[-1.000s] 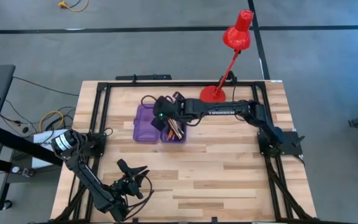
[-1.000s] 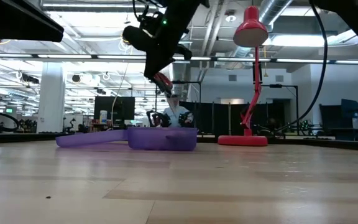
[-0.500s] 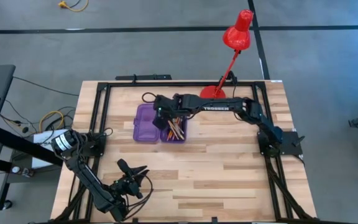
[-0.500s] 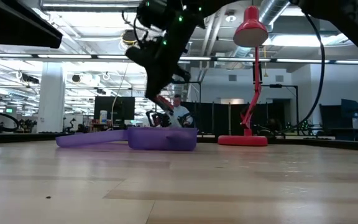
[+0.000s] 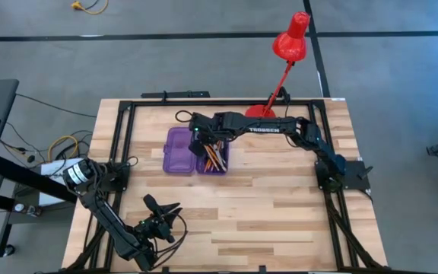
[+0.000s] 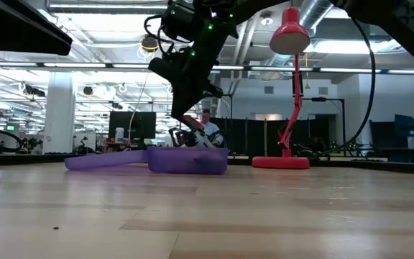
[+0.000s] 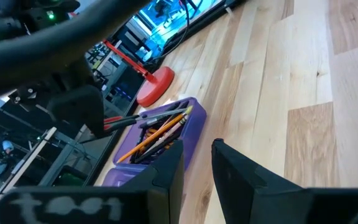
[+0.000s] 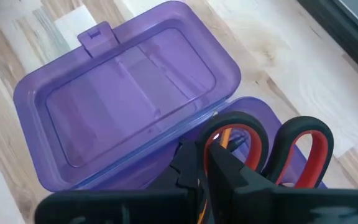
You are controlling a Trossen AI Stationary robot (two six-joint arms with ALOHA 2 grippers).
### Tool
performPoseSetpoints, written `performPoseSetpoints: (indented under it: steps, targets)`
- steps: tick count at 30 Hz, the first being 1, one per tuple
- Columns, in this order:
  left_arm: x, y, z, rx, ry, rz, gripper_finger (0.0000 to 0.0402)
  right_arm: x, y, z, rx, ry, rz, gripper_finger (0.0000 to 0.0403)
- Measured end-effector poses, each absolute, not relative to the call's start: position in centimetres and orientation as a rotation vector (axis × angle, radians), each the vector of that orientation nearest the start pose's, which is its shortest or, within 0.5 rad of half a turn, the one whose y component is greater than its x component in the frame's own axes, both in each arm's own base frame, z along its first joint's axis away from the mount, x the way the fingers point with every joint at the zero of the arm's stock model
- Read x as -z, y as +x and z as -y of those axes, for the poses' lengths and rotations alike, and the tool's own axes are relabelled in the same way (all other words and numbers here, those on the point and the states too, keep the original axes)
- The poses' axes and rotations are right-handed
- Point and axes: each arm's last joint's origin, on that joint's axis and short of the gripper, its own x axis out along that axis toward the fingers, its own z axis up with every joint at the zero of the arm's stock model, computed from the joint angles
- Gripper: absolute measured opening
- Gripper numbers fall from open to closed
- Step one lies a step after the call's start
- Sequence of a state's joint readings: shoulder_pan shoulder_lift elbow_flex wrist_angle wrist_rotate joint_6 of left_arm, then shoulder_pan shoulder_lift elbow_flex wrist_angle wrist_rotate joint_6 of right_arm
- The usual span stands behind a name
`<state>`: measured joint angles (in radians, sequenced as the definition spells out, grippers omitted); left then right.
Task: Pick & place school supplies into a supply box
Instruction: Put the black scissors into the violet supply box
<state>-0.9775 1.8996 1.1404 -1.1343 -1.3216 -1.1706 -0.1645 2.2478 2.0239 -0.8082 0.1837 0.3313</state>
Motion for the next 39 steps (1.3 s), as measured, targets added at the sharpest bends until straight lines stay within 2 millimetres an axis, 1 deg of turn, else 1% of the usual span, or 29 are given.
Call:
performPoseSetpoints:
  steps: [4,7,14,17,24,31,34,36,38,39]
  targets:
    - [-15.7,19.1,23.3,-0.554,0.622,-0.459,0.0073,-23.1,48.0,8.5,0.479,0.295,-0.974,0.0001]
    - [-15.7,19.1,23.3,-0.554,0.622,-0.459,0.0073,-23.1,48.0,8.5,0.469,0.320,-0.973,0.0010]
    - [-15.7,19.1,23.3,-0.554,0.622,-0.460,0.0073,-23.1,48.0,8.5,0.487,0.361,-0.965,0.0062]
    - [-15.7,19.1,23.3,-0.554,0.622,-0.460,0.0073,-23.1,48.0,8.4,0.466,0.369,-0.969,0.0074]
    - [-15.7,19.1,23.3,-0.554,0.622,-0.461,0.0073,-23.1,48.0,8.4,0.462,0.365,-0.969,0.0080]
    - [-15.7,19.1,23.3,-0.554,0.622,-0.461,0.0073,-23.1,48.1,7.4,0.408,0.292,-0.985,0.0081]
    - [-15.7,19.1,23.3,-0.554,0.621,-0.461,0.0073,-22.1,48.8,7.5,0.404,0.287,-0.978,0.0081]
    - [-15.7,19.1,23.3,-0.554,0.620,-0.461,0.0073,-21.2,48.7,7.8,0.416,0.292,-1.009,0.0081]
    - [-15.7,19.1,23.3,-0.554,0.617,-0.463,0.0073,-20.6,49.2,8.4,0.422,0.300,-0.985,0.0081]
    - [-15.7,19.1,23.3,-0.555,0.617,-0.464,0.0073,-20.2,49.0,8.6,0.428,0.304,-1.009,0.0081]
